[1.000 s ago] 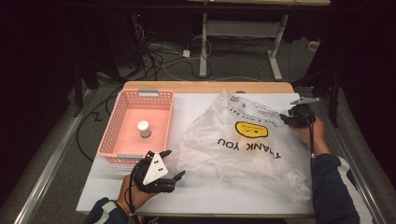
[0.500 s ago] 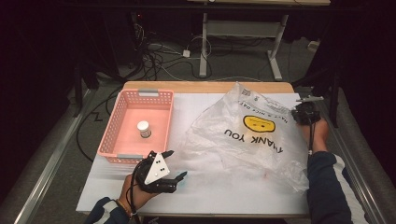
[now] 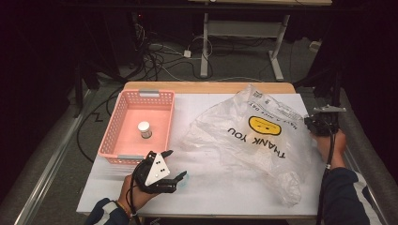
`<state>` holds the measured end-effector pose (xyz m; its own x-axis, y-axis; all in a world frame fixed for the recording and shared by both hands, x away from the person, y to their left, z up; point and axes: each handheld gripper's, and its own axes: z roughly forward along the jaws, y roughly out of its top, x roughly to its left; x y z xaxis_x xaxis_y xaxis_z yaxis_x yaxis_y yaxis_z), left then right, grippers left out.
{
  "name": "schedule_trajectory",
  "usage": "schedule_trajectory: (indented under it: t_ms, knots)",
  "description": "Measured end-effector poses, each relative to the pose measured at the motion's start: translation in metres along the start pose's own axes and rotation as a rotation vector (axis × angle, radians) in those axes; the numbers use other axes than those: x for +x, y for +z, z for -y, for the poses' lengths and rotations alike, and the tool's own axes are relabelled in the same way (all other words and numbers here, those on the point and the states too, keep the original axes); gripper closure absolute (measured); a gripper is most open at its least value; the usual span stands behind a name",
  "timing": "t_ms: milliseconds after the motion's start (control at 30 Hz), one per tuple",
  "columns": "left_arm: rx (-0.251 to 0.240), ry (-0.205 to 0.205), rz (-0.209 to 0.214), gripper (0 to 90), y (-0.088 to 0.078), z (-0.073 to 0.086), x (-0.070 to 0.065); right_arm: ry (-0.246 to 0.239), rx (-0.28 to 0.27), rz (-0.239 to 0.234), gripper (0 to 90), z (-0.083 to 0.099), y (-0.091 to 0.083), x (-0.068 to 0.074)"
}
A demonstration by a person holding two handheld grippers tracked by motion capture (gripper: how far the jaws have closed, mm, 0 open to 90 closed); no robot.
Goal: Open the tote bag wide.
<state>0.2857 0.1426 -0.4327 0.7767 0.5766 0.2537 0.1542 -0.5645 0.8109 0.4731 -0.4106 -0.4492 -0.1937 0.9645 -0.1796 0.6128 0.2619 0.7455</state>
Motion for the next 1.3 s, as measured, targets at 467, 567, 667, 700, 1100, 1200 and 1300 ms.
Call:
schedule_trajectory:
  t_ms: [467, 567, 667, 700, 1100, 1200, 1300]
  knots:
    - [-0.008, 0.011, -0.003, 21.7, 0.003, -0.001, 0.0, -0.023, -0.184, -0.088, 69.4, 0.005, -0.042, 0.011]
    - [-0.007, 0.012, -0.005, 21.6, 0.003, -0.001, 0.0, -0.049, -0.237, -0.133, 66.7, 0.0, -0.056, 0.021]
    - [-0.007, 0.012, -0.01, 21.6, 0.002, -0.001, 0.001, -0.101, -0.276, -0.175, 62.9, -0.003, -0.073, 0.035]
    - [-0.013, 0.005, -0.011, 21.6, 0.002, 0.0, 0.001, -0.117, -0.292, -0.198, 62.3, -0.003, -0.078, 0.039]
    - [-0.016, -0.02, -0.051, 21.0, 0.003, 0.002, 0.007, -0.229, -0.391, -0.359, 38.8, 0.011, -0.136, 0.098]
    - [-0.007, -0.014, -0.051, 20.8, 0.004, 0.003, 0.008, -0.247, -0.391, -0.383, 37.5, 0.017, -0.143, 0.105]
    - [-0.004, -0.01, -0.053, 20.7, 0.004, 0.003, 0.008, -0.272, -0.383, -0.399, 37.4, 0.021, -0.147, 0.112]
